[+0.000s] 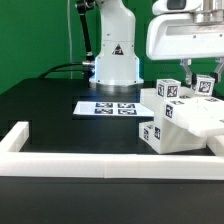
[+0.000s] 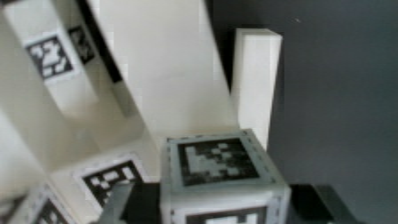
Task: Assemble chair
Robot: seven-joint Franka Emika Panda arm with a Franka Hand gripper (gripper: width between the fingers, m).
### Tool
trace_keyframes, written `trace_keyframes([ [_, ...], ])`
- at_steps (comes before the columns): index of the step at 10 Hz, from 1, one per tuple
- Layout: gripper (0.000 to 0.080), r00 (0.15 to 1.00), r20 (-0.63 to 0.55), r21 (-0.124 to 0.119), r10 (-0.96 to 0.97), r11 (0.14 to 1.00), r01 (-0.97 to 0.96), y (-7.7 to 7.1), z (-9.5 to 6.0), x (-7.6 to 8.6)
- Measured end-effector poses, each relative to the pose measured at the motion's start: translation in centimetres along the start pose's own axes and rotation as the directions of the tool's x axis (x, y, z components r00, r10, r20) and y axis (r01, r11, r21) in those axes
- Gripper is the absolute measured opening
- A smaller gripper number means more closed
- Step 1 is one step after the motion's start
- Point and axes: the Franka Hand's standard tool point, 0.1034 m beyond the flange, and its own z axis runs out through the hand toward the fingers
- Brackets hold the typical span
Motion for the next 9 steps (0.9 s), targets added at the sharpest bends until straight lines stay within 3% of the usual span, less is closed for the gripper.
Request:
trace_keyframes([
  [4,0.0287,0.93,-0.018,0.044,0.368,0.929,-0.367,-0.02,0.04,0.12],
  [9,0.0288,0.707,0.0,0.066,0.707,0.706,-0.705,-0.4,0.07,0.2],
])
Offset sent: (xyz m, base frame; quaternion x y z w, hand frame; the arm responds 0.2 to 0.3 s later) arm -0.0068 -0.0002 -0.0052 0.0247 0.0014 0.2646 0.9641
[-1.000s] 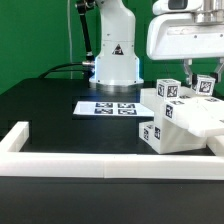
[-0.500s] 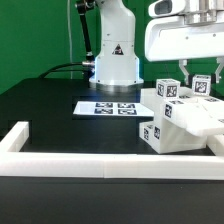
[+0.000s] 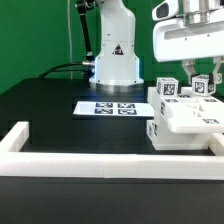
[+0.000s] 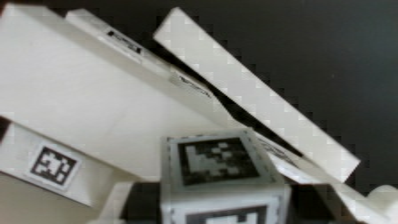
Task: Assemble chair
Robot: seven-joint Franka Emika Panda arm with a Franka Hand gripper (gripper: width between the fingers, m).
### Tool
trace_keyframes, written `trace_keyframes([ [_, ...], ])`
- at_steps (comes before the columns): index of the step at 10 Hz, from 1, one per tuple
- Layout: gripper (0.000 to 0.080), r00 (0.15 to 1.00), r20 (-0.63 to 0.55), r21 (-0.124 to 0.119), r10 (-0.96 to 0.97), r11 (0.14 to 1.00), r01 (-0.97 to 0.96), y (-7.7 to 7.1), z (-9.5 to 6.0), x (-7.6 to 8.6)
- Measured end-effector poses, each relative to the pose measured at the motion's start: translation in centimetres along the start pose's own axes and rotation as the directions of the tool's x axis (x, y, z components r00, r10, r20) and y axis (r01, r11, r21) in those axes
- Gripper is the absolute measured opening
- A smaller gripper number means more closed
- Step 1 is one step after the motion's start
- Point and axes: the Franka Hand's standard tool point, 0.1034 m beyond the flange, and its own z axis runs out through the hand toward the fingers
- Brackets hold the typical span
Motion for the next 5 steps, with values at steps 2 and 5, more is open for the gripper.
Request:
trace_keyframes([
  [2,0.0288,0.997,0.003,0.003,0.072,0.997,-0.072,-0.02,0.0,-0.04],
  [5,0.0549,1.0,0.013,-0.007,-0.001,1.0,0.001,-0.11,0.02,-0.41],
])
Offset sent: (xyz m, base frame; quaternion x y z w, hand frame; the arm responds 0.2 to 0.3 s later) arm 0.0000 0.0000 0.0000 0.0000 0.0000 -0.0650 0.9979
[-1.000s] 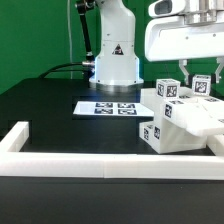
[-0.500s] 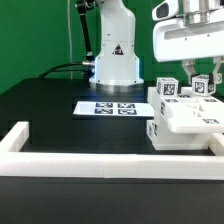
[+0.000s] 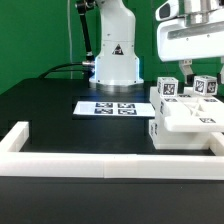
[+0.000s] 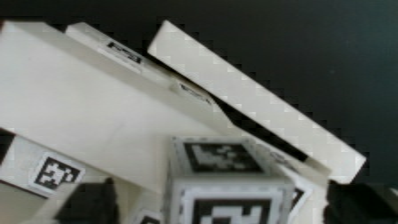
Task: Assemble chair
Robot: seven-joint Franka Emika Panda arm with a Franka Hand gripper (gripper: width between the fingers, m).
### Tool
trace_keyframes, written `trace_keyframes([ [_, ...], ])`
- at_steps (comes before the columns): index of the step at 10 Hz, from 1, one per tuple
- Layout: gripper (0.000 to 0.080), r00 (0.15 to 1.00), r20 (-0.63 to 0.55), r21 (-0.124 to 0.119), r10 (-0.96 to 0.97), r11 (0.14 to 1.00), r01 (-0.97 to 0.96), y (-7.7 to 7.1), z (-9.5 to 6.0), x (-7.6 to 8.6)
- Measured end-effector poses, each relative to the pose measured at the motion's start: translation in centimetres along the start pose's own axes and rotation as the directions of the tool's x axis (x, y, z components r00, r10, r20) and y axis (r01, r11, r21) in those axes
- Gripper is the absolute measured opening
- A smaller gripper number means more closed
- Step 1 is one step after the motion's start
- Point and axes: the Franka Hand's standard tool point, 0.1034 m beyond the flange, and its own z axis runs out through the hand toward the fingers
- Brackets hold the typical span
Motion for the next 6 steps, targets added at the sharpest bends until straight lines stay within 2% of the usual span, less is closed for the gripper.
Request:
trace_keyframes([
  [1,0.0627,0.998,-0.001,-0.004,-0.066,0.998,0.066,-0.19,-0.03,-0.24],
  [3,0.0646,0.952,-0.003,-0.009,-0.305,0.952,0.305,-0.19,0.01,-0.27],
  [6,0.0648,0.822,-0.005,-0.03,-0.569,0.822,0.569,-0.24,0.11,-0.45],
])
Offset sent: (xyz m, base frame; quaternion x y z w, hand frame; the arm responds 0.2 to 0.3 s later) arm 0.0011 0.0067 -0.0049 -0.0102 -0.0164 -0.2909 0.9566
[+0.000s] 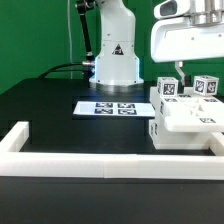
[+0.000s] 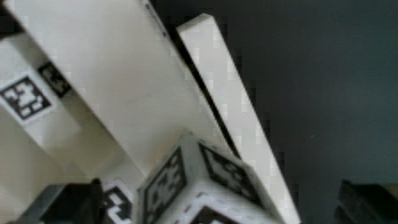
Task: Assemble chair
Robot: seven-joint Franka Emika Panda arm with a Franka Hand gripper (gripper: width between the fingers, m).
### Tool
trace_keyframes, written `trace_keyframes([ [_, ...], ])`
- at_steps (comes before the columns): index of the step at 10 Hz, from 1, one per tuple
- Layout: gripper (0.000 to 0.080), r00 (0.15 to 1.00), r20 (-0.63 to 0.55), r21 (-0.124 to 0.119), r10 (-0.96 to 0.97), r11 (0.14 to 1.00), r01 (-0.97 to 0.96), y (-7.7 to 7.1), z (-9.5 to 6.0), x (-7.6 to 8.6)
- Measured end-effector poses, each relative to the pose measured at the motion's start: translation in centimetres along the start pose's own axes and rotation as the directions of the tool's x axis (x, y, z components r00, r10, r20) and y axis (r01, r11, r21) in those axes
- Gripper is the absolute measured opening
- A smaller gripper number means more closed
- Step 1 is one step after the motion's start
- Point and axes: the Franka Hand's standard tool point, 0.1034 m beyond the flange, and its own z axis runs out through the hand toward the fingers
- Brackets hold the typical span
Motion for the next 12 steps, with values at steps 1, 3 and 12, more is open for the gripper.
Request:
trace_keyframes([
  [1,0.0648,0.994,-0.005,-0.013,-0.109,0.994,0.109,-0.09,-0.03,0.03],
  [3,0.0648,0.965,-0.005,-0.024,-0.264,0.964,0.264,-0.1,-0.08,0.12],
  [12,0.0285,0.903,-0.015,-0.031,-0.429,0.903,0.429,0.47,-0.01,0.38],
])
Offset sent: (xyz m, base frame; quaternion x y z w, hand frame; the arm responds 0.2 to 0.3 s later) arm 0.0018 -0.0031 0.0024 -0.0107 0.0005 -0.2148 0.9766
